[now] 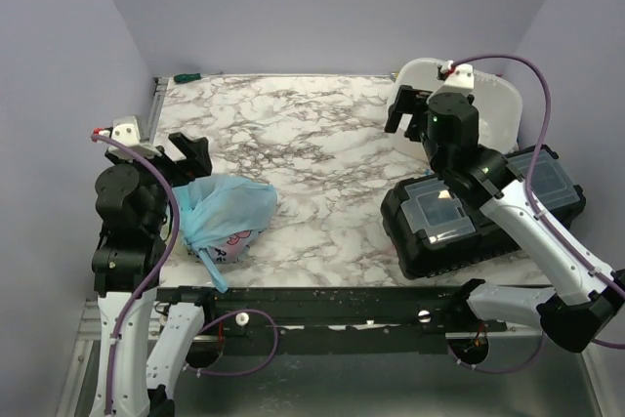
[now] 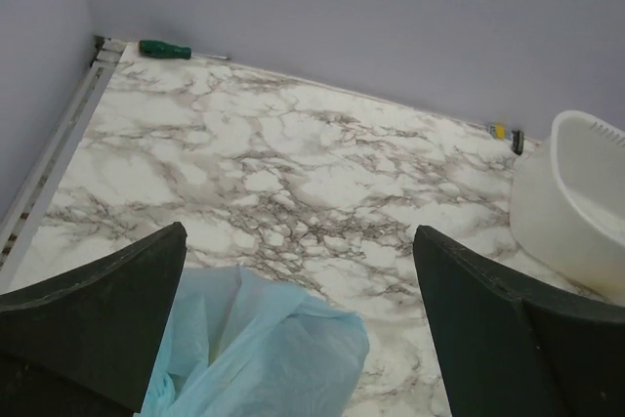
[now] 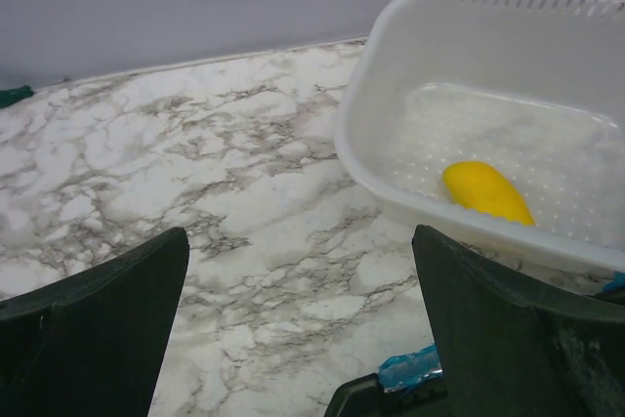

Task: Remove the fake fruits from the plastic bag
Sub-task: Move the plastic bag to the center of the board, then untie the plastic bag at the center of the board.

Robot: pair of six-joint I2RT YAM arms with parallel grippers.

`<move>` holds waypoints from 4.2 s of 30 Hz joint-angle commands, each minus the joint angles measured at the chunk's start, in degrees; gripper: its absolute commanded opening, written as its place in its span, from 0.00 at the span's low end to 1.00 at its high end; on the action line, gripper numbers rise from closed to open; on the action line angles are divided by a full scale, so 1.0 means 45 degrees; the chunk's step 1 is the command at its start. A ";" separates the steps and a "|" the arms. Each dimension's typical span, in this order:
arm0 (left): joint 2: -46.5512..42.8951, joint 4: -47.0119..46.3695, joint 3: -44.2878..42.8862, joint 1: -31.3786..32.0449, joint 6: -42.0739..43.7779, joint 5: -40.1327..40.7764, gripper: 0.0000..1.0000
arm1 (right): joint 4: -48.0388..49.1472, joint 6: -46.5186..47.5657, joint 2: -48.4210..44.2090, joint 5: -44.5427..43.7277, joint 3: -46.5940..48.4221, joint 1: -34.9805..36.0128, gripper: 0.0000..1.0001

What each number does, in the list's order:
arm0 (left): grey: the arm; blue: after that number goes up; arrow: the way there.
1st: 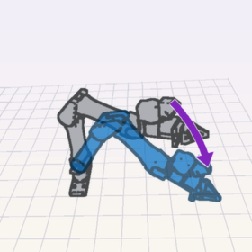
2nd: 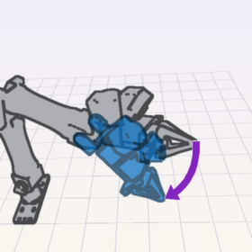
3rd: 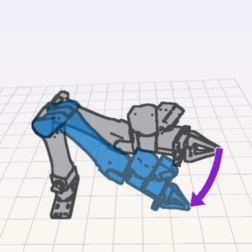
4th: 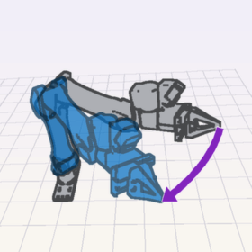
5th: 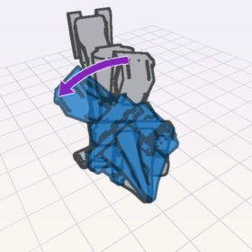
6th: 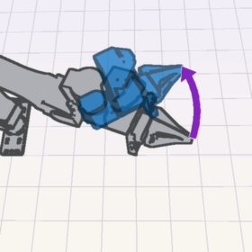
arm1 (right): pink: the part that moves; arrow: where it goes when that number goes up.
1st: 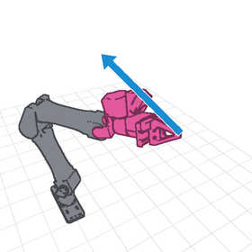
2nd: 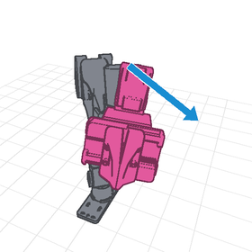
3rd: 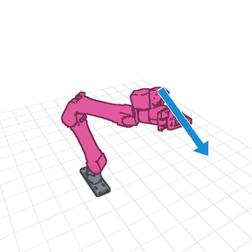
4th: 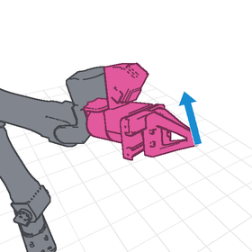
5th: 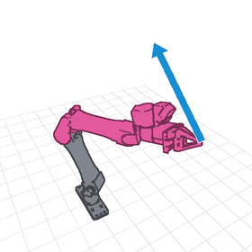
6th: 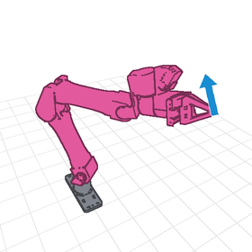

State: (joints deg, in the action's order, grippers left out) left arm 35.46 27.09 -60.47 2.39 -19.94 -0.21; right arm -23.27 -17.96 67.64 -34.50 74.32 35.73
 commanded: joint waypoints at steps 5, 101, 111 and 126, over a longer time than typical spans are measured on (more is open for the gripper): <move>-0.0504 0.1658 0.1164 0.0018 -0.0321 0.1086 0.99 | 0.1577 -0.1416 -0.0670 0.3405 -0.0818 -0.0009 1.00; 0.0638 0.1797 0.2098 0.5256 -0.0517 0.4235 0.92 | 0.0603 -0.2417 0.3485 0.6645 -0.0250 0.3997 1.00; 0.1242 0.1060 0.1929 0.5266 0.1518 0.2584 0.90 | 0.1533 -0.2157 0.4069 0.5632 -0.0383 0.5870 0.86; 0.0636 -0.0094 0.3476 0.5263 0.1737 0.2274 0.89 | 0.3044 0.0111 0.5469 0.2104 -0.1384 0.7361 0.87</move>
State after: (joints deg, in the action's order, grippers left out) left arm 39.55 29.02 -45.50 26.00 -13.06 10.37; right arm -11.94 -21.45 89.08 -17.85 68.23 66.48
